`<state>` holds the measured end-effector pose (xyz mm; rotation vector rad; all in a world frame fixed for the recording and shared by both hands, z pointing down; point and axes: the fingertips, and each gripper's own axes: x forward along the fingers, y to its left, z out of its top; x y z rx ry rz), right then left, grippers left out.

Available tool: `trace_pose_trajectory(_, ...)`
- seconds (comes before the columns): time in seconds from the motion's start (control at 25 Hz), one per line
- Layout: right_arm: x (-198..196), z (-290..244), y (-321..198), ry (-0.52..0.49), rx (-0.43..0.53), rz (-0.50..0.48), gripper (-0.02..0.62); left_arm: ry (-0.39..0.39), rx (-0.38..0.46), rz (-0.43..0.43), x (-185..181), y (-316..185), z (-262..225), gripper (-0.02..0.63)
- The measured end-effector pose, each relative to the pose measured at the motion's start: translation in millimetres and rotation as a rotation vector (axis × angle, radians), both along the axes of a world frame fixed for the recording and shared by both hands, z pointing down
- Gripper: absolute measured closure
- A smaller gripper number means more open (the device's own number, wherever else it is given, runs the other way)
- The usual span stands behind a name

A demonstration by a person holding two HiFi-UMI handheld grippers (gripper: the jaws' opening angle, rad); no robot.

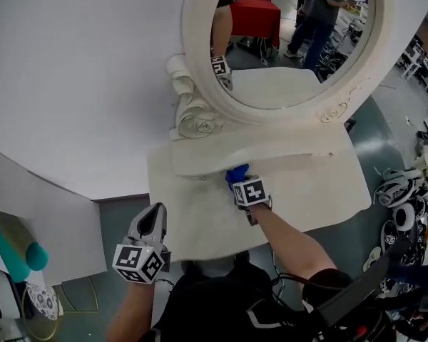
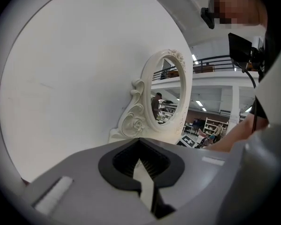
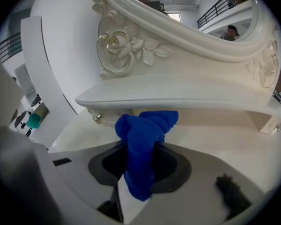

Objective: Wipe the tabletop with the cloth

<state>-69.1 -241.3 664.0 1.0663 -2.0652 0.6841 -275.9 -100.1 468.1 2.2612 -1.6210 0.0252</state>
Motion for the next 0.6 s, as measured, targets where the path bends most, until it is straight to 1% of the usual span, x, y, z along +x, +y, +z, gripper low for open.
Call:
trace_pose_trajectory(0.12, -1.6, 9.6, -15.3, 0.007, -0.004, -0.002, 0.462, -0.017, -0.015, -0.023, -0.1, 1.9, 1.4, 0.598)
trace_pose_trajectory(0.28, -8.8, 15.3, -9.5, 0.027, -0.006, -0.053, 0.462, -0.017, -0.016, -0.031, -1.3, -0.4, 1.2, 0.598)
trace_pose_trajectory(0.4, -8.1, 17.6, 13.1, 0.032, -0.027, -0.072, 0.462, -0.01, -0.009, -0.004, 2.5, -4.6, 2.6, 0.598)
trace_pose_trajectory(0.6, 9.2, 11.9, 67.8, 0.015, -0.056, -0.066, 0.462, 0.003, 0.008, 0.065, 21.9, -10.2, -1.8, 0.598)
